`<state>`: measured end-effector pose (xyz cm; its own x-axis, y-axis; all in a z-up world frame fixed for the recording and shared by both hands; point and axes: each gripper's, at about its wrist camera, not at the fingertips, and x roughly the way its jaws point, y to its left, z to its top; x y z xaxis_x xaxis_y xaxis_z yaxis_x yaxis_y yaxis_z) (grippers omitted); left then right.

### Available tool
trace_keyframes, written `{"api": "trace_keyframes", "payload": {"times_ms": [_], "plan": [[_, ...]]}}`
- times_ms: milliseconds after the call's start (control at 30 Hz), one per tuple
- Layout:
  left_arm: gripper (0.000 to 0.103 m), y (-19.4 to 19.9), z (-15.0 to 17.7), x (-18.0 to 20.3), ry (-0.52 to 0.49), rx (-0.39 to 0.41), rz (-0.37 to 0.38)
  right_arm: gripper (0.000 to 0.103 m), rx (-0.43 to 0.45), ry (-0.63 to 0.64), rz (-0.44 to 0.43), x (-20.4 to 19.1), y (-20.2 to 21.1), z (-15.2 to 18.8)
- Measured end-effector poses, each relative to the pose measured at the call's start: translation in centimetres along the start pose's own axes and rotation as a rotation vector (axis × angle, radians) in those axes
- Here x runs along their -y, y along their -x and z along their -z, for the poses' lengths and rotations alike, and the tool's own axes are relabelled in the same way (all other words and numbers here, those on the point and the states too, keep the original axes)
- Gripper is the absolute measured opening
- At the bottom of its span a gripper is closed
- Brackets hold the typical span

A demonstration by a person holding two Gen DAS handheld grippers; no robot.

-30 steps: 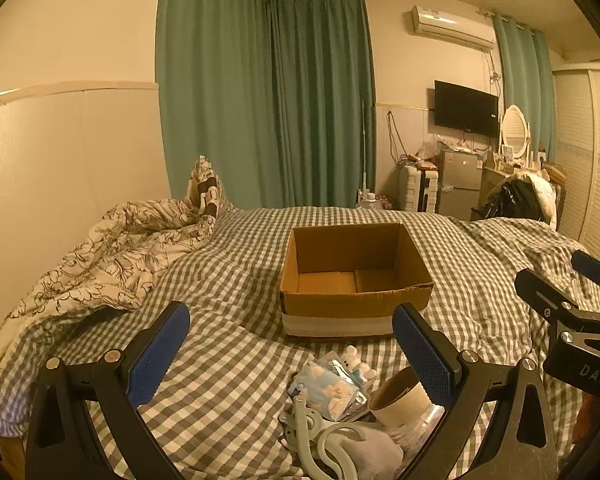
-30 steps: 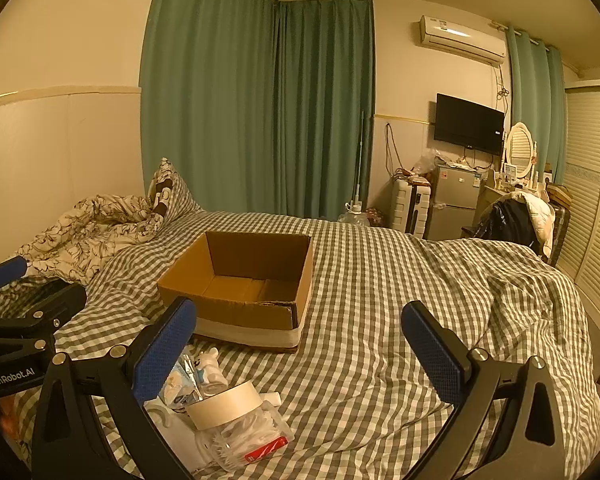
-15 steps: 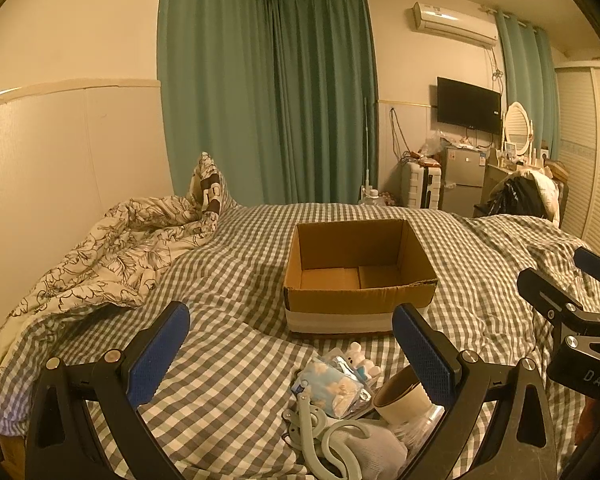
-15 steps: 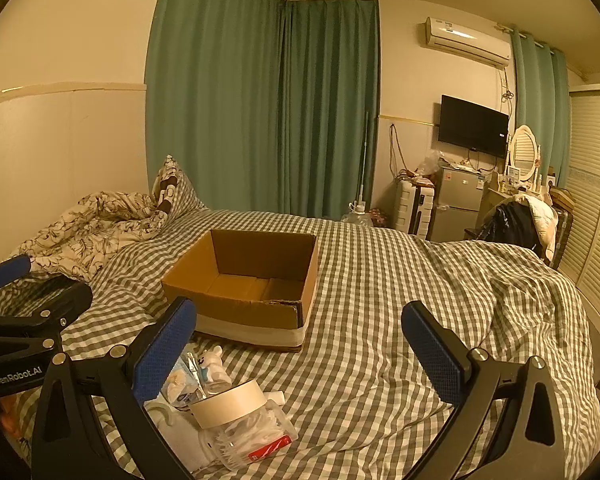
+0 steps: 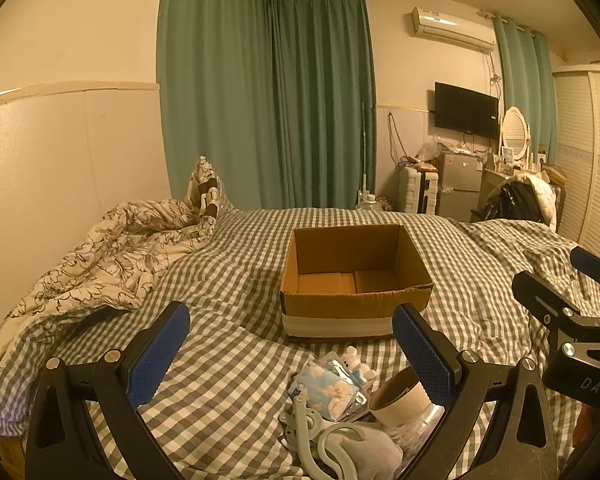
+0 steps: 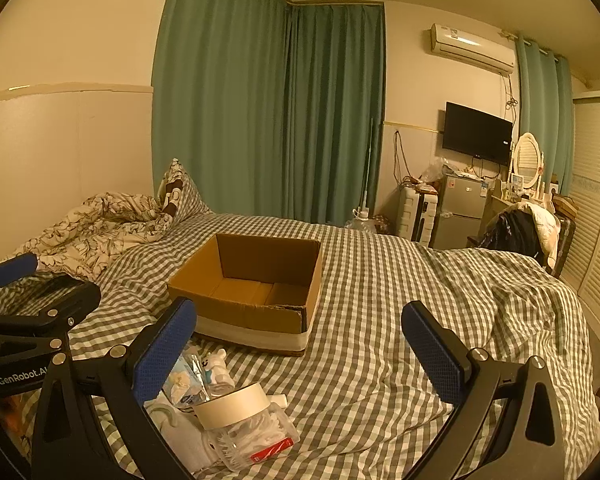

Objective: Organize objects

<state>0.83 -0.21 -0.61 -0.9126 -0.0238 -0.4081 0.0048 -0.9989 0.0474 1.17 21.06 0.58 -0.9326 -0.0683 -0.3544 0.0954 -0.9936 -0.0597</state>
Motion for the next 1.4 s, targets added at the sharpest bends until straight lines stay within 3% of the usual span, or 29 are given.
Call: {"api": "trace_keyframes", "payload": {"times_ms": [533, 967, 1233, 1267, 1333, 1400], "plan": [[0.103, -1.1, 0.6, 0.1, -0.017, -0.053, -0.008, 0.103, -0.027, 0.026, -0.035, -0.2, -0.4, 0.1], [0.103, -8.0, 8.4, 0.0, -0.069, -0.345, -0.035, 0.103, -0.336, 0.174, -0.149, -2.9, -7.9, 6.3], [0.094, -10.7, 10.5, -0.3, -0.097, -0.446, -0.016, 0.102, -0.455, 0.256, -0.220, -5.5, -11.8, 9.9], [0.093, -10.8, 10.7, -0.2, -0.104, -0.457, -0.004, 0.101, -0.460, 0.261, -0.223, -5.6, -12.1, 10.1], [0.088, -11.1, 11.0, 0.2, -0.118, -0.475, 0.023, 0.080, -0.479, 0.281, -0.236, -5.9, -12.6, 10.7], [0.085, -11.2, 11.0, 0.5, -0.126, -0.489, 0.050, 0.080, -0.484, 0.270, -0.257, -5.7, -12.6, 10.9]]}}
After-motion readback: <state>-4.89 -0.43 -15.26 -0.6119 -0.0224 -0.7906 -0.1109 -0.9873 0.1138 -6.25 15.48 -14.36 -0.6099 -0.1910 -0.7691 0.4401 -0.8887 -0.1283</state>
